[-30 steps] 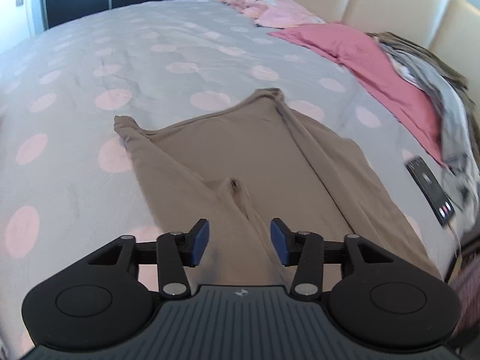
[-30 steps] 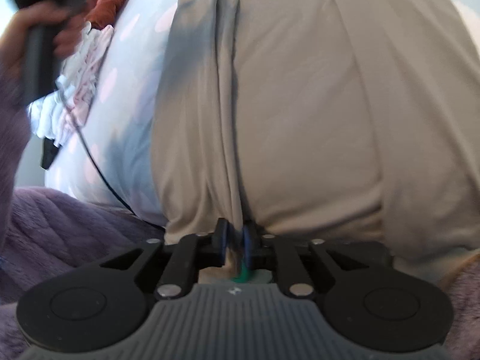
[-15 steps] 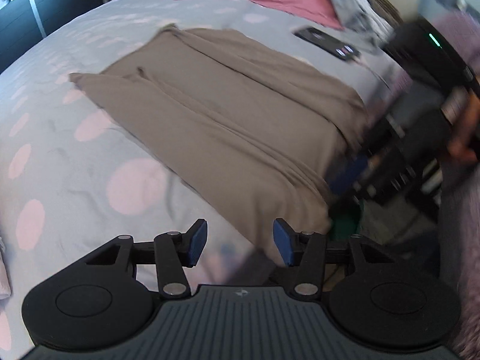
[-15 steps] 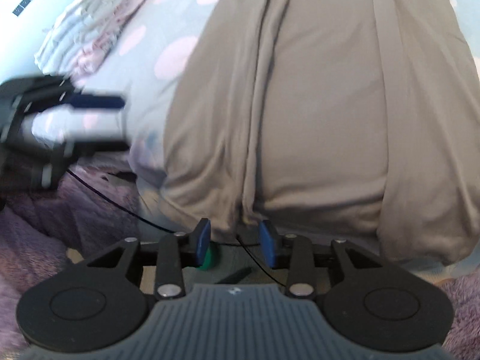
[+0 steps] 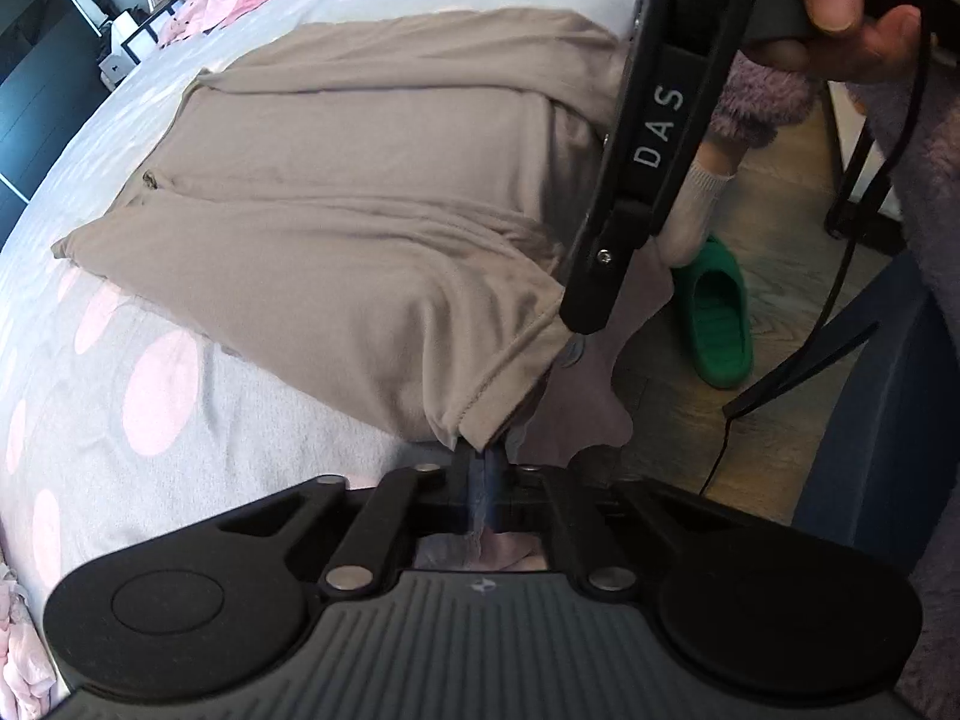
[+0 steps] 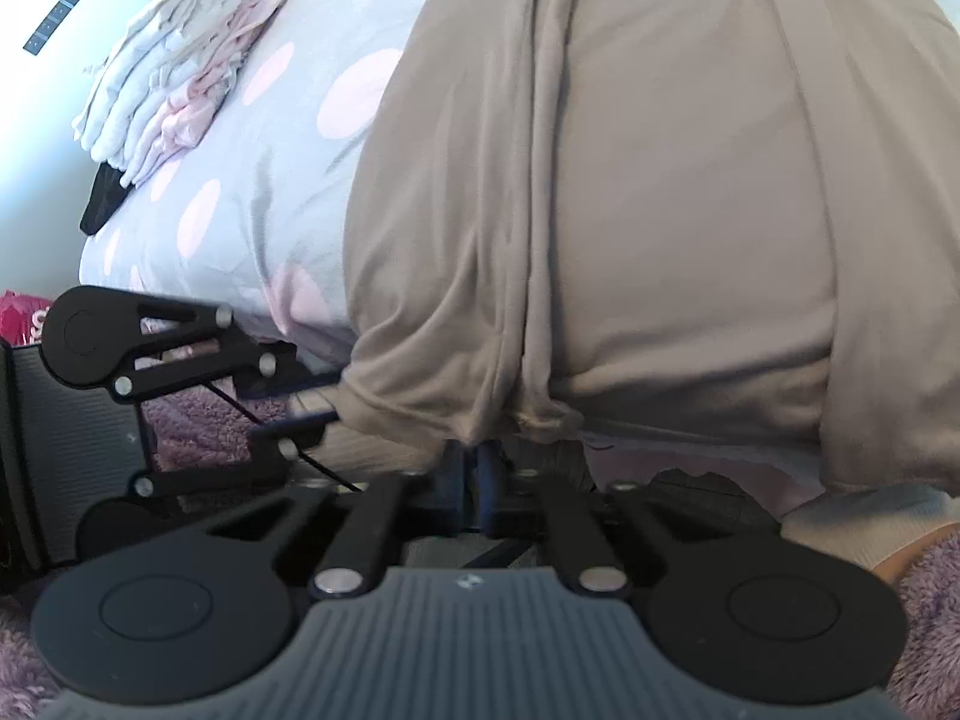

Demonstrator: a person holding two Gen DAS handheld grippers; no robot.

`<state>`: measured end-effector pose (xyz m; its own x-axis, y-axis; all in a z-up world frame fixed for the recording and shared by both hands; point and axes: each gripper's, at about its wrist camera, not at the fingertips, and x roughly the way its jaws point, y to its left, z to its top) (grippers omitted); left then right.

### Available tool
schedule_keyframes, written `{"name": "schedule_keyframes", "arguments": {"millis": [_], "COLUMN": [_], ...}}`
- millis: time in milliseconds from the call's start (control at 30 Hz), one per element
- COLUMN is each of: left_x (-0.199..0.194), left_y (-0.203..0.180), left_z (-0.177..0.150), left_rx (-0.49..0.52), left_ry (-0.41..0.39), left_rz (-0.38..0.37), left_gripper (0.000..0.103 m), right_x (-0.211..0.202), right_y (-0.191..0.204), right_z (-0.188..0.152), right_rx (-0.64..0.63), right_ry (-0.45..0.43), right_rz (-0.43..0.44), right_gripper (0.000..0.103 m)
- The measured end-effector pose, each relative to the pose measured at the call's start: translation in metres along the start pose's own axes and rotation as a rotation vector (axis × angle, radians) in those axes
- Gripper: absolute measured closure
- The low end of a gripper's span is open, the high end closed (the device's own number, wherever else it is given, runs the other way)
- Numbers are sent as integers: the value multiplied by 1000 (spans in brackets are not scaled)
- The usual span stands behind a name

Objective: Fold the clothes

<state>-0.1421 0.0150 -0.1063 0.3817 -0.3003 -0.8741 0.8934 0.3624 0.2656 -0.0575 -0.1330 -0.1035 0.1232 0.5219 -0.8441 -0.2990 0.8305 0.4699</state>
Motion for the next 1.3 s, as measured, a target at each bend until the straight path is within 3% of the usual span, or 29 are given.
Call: {"name": "schedule_keyframes", "arguments": {"millis": [233, 400, 467, 567, 700, 767, 833, 933, 1033, 1300], "left_x": [-9, -1, 0, -11, -24, -29, -30, -28, -19, 10], "left_y": [-16, -17, -14, 2, 34, 51, 62, 80, 96, 122], "left_z": [2, 1, 3, 8, 22, 33, 51, 80, 102, 153], "left_rx": [65, 46, 45, -40, -188, -252, -298, -357, -401, -438], "left_ry": [-2, 69, 101, 77, 22, -10, -48, -107, -134, -133], "left_rz": [-57, -118, -116, -136, -178, -196, -216, -256, -281, -326], "left_gripper": [103, 103, 98, 90, 84, 82, 81, 75, 72, 72], "right_x": [-12, -11, -12, -19, -53, -72, -91, -119, -134, -122], "right_y": [4, -1, -3, -8, -20, -30, -41, -68, -100, -142], "right_z": [-6, -8, -9, -9, -6, -2, 1, 2, 0, -8], "right_rx": [-17, -23, -15, 2, -1, -17, -33, -24, 48, 72], "right_ry": [7, 34, 46, 44, -31, -59, -86, -117, -132, -127], "right_rz": [-46, -100, -111, -110, -91, -110, -153, -234, -261, -229], "right_gripper": [99, 99, 99, 95, 94, 88, 70, 71, 70, 71]}}
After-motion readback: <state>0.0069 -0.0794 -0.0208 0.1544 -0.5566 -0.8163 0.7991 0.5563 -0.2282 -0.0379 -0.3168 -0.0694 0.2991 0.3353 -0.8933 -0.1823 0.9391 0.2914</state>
